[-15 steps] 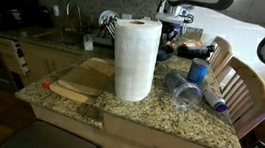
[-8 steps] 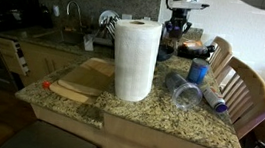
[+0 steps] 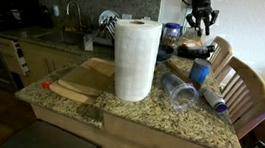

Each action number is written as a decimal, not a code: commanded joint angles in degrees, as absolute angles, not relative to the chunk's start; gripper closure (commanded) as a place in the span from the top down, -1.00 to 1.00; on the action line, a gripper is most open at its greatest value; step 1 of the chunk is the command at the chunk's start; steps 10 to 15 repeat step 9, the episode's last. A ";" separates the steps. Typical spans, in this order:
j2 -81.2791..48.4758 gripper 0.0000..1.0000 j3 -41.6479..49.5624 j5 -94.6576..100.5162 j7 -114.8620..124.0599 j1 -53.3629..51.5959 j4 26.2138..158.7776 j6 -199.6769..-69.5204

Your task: Pick up the spoon and put it on the counter

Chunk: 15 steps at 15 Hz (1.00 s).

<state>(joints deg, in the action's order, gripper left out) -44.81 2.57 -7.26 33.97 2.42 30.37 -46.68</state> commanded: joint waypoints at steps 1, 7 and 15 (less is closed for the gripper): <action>-44.04 -0.80 2.36 -7.10 31.99 2.46 31.56 -42.49; -44.75 -0.67 2.57 -7.22 33.24 2.14 30.41 -43.62; -44.75 -0.67 2.57 -7.22 33.24 2.14 30.41 -43.62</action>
